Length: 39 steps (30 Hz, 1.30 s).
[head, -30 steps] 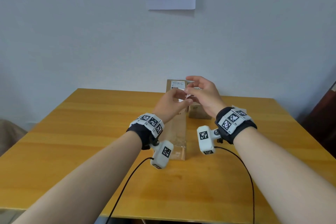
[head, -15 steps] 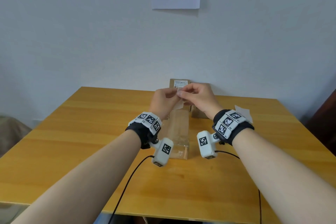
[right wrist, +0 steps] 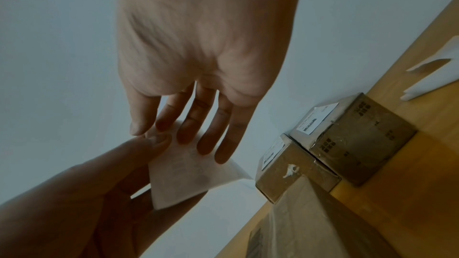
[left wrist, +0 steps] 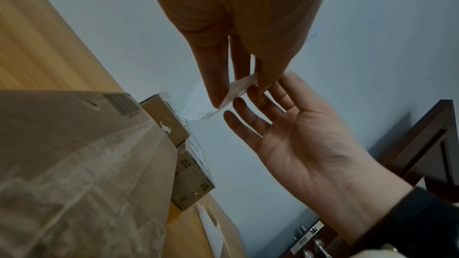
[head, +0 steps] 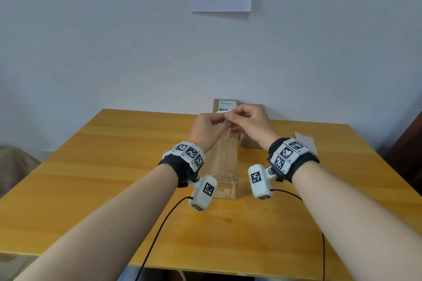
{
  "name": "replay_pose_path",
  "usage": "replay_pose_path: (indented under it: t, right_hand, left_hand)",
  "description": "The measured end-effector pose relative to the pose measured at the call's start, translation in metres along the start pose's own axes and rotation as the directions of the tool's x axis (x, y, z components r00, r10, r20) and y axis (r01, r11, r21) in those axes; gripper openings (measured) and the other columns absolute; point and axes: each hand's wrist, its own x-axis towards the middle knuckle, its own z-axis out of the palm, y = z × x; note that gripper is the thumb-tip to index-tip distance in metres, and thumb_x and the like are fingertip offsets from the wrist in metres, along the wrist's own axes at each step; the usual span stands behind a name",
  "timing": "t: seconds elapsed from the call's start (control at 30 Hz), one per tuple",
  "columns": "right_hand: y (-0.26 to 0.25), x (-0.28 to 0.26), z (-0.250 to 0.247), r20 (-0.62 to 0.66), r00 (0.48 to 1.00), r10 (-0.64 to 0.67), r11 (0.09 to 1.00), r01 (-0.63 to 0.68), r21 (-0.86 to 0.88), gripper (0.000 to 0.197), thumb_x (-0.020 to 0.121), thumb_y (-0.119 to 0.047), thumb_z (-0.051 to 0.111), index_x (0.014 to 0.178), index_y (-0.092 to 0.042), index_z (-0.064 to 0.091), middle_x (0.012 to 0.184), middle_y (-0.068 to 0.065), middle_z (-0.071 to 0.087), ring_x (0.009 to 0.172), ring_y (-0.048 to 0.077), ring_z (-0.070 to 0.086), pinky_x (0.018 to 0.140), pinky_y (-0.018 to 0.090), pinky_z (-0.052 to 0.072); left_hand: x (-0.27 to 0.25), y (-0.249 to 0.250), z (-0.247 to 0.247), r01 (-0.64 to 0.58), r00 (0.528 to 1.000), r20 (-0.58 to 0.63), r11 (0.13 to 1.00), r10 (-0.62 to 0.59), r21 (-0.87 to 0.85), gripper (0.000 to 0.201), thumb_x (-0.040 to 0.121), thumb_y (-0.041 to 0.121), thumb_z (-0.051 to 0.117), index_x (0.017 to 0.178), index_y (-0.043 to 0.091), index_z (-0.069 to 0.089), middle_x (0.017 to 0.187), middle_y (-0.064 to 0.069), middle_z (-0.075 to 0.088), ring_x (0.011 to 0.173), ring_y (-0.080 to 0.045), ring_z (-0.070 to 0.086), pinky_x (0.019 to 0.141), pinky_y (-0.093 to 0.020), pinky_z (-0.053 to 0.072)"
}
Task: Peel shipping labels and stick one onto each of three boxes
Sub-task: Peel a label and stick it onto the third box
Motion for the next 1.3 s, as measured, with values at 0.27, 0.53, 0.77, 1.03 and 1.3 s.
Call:
replay_pose_path:
  t: [0.27, 0.53, 0.77, 1.03, 1.3]
  right_hand:
    - [0.0, 0.0, 0.0, -0.012, 1.0, -0.02, 1.0, 0.021, 0.012, 0.008, 0.096, -0.018, 0.075, 0.101, -0.012, 0.077, 0.102, 0.01, 0.078, 0.093, 0.027, 0.077, 0.082, 0.049, 0.066]
    - [-0.003, -0.002, -0.003, -0.027, 0.999, -0.032, 0.999, 0.031, -0.039, 0.005, 0.098, -0.015, 0.073, 0.097, -0.016, 0.078, 0.098, 0.006, 0.077, 0.089, 0.023, 0.075, 0.078, 0.041, 0.066]
    - [0.0, -0.003, -0.003, -0.001, 0.999, -0.04, 0.995, 0.04, -0.094, 0.007, 0.095, -0.018, 0.076, 0.099, -0.017, 0.082, 0.095, -0.002, 0.08, 0.089, 0.017, 0.076, 0.074, 0.032, 0.065]
    - [0.0, -0.002, -0.003, -0.034, 0.999, -0.006, 0.994, 0.002, -0.111, 0.006, 0.097, -0.019, 0.074, 0.099, -0.016, 0.079, 0.099, 0.003, 0.078, 0.086, 0.019, 0.077, 0.075, 0.041, 0.066]
    - [0.002, -0.004, -0.005, -0.08, 0.994, 0.075, 0.997, -0.077, -0.026, 0.01, 0.098, -0.017, 0.071, 0.104, -0.013, 0.077, 0.097, 0.006, 0.078, 0.084, 0.021, 0.075, 0.073, 0.042, 0.066]
  left_hand:
    - [-0.001, 0.003, -0.002, 0.023, 1.0, 0.004, 1.0, -0.023, 0.001, 0.02, 0.096, 0.026, 0.07, 0.114, 0.025, 0.08, 0.092, 0.02, 0.076, 0.098, 0.003, 0.071, 0.084, -0.017, 0.055]
    - [-0.001, 0.004, -0.002, 0.074, 0.997, -0.029, 0.997, -0.075, -0.038, 0.015, 0.098, 0.031, 0.064, 0.103, 0.028, 0.078, 0.092, 0.01, 0.079, 0.093, -0.01, 0.074, 0.084, -0.041, 0.063]
    - [0.0, 0.004, -0.006, 0.143, 0.988, -0.041, 0.979, -0.151, -0.142, 0.012, 0.098, 0.022, 0.068, 0.096, 0.012, 0.075, 0.091, -0.005, 0.08, 0.09, -0.018, 0.077, 0.073, -0.043, 0.066]
    - [0.003, -0.003, -0.008, 0.19, 0.975, -0.088, 0.974, -0.202, -0.125, 0.014, 0.098, 0.018, 0.065, 0.1, 0.009, 0.075, 0.098, -0.007, 0.077, 0.092, -0.02, 0.076, 0.071, -0.035, 0.065]
    - [0.002, -0.004, -0.01, 0.237, 0.957, -0.119, 0.95, -0.265, -0.204, 0.012, 0.1, 0.017, 0.064, 0.097, 0.01, 0.074, 0.102, -0.01, 0.076, 0.094, -0.023, 0.076, 0.073, -0.039, 0.066]
